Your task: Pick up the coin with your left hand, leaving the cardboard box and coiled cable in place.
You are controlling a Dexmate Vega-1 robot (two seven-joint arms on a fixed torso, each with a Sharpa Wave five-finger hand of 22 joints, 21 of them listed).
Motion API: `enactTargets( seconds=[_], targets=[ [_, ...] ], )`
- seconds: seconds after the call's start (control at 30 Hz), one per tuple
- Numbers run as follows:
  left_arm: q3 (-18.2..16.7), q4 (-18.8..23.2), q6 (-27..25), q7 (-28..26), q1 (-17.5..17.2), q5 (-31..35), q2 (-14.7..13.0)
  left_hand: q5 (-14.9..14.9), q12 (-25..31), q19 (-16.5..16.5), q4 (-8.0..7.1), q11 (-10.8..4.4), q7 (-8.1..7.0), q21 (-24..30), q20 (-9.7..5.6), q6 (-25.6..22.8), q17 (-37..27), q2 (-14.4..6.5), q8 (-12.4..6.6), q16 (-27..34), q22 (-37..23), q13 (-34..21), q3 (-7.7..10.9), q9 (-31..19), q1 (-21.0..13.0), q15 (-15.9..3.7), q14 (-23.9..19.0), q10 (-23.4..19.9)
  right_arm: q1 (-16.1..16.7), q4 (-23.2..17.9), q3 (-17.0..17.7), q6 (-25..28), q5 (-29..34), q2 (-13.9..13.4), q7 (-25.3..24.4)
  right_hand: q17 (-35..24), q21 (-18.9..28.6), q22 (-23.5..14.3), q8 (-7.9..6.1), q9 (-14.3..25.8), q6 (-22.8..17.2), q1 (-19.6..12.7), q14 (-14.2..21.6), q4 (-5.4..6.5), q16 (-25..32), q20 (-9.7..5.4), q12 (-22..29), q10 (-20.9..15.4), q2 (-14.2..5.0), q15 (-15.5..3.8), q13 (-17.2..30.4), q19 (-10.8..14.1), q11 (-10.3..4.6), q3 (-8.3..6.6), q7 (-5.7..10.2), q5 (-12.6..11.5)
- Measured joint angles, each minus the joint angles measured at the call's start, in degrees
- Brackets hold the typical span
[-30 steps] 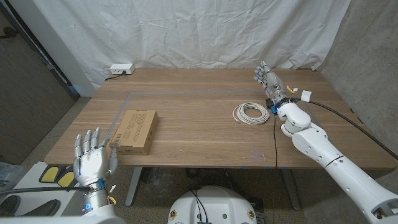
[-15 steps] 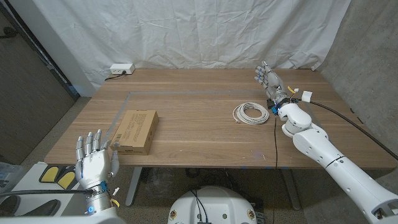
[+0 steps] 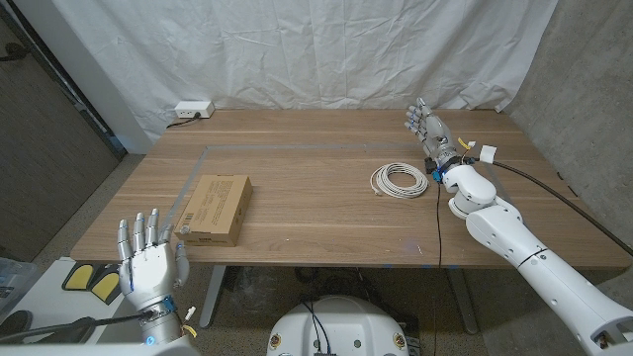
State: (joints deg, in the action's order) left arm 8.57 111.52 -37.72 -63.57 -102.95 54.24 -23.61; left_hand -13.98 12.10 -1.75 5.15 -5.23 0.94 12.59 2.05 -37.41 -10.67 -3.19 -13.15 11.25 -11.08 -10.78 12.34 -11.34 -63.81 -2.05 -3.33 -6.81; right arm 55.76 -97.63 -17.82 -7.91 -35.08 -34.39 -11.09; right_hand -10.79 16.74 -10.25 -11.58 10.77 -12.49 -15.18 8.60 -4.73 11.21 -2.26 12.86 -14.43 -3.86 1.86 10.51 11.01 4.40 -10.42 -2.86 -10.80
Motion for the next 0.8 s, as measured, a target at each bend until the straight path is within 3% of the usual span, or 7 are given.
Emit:
enactTargets(
  seconds=[0.17,0.6,0.8],
  targets=[
    [-0.89,-1.52,1.44,-0.18,0.42,1.45,2.16,0.0,0.0,0.0,0.0,0.12,-0.22,0.0,0.0,-0.39,-0.15,0.0,0.0,0.0,0.0,0.0,0.0,0.0,0.0,0.0,0.0,-0.12,0.24,-0.02,0.11,-0.13,-0.18,-0.12,0.13,0.0,-0.14,-0.18,0.0,0.0,0.0,0.0,0.0,0.0,0.0,0.0,-0.26,0.0,0.0,0.0,0.0,0.0,0.0,0.0,0.0,0.0],
    [-1.66,-2.55,3.08,-0.26,0.29,2.22,4.02,0.0,0.0,0.0,0.24,0.0,-0.22,0.0,0.0,-0.38,-0.14,-0.23,0.0,0.0,0.01,0.0,0.24,0.01,-0.23,0.0,0.0,-0.62,0.83,-0.09,0.37,-0.71,-0.51,-0.22,0.41,0.0,-0.22,-0.3,0.0,0.0,0.0,0.0,0.0,0.01,0.0,0.0,-0.45,0.0,0.0,0.0,0.0,0.0,0.0,-0.01,0.0,0.0],
    [-3.77,-3.88,6.3,-0.33,0.31,4.06,7.09,0.0,0.0,0.0,0.24,0.2,-0.22,0.0,0.0,-0.38,-0.14,-0.22,0.0,0.0,0.01,0.0,0.24,0.01,-0.23,-0.01,-0.6,-0.81,1.1,0.18,0.45,-1.15,-0.63,-0.1,0.46,0.0,-0.21,-0.3,0.0,0.0,0.0,0.0,0.0,0.01,0.0,0.0,-0.45,0.0,0.0,0.0,0.0,-0.01,0.0,-0.01,0.0,0.0]
  ],
)
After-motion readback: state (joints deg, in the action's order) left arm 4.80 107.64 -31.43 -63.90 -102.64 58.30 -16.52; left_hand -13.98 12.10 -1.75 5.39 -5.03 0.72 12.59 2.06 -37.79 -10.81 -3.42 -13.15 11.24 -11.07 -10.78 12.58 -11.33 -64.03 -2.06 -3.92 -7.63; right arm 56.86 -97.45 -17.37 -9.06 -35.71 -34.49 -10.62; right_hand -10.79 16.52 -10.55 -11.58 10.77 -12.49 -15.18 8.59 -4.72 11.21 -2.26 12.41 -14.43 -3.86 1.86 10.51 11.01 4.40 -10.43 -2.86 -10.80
